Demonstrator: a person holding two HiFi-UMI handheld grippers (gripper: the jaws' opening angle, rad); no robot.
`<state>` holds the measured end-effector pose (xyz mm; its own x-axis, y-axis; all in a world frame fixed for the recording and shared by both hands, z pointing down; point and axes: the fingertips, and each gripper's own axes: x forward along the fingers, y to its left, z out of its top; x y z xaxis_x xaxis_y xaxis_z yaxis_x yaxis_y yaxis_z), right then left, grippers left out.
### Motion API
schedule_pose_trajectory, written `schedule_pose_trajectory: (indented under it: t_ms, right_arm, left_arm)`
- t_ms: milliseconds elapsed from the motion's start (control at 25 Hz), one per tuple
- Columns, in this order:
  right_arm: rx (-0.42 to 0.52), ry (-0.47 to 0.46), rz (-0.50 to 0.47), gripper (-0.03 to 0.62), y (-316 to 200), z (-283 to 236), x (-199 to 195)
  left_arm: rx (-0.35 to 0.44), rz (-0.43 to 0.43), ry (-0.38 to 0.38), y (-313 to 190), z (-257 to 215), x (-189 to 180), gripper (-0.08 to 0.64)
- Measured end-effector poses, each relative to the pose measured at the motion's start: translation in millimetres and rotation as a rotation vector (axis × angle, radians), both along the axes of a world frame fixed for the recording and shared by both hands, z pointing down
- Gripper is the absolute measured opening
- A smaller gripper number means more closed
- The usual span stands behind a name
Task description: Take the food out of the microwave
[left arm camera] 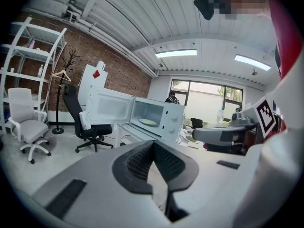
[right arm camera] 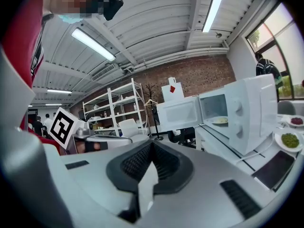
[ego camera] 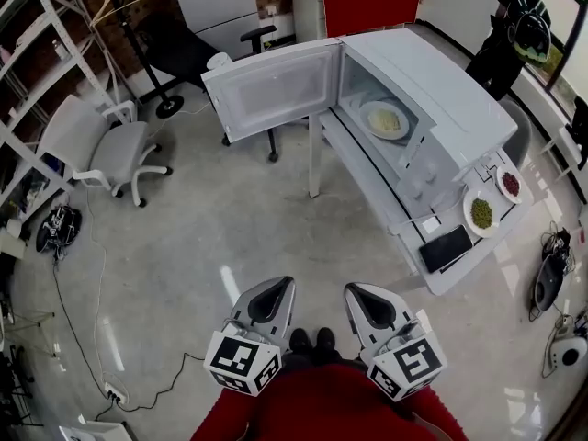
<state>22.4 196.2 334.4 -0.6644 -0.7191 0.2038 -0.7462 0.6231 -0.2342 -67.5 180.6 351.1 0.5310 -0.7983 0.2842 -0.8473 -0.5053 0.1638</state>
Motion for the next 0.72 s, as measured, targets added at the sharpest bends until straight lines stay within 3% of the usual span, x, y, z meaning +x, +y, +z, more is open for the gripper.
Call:
schedule_pose_trajectory:
  t_ms: [720]
  right_arm:
    - [0.039,-0.029,0.036,0.009,-29.2,-10.5,42.4]
  left_arm:
    - [0.044,0.03,-0.007,-38.4,-15.0,46.2,0.009]
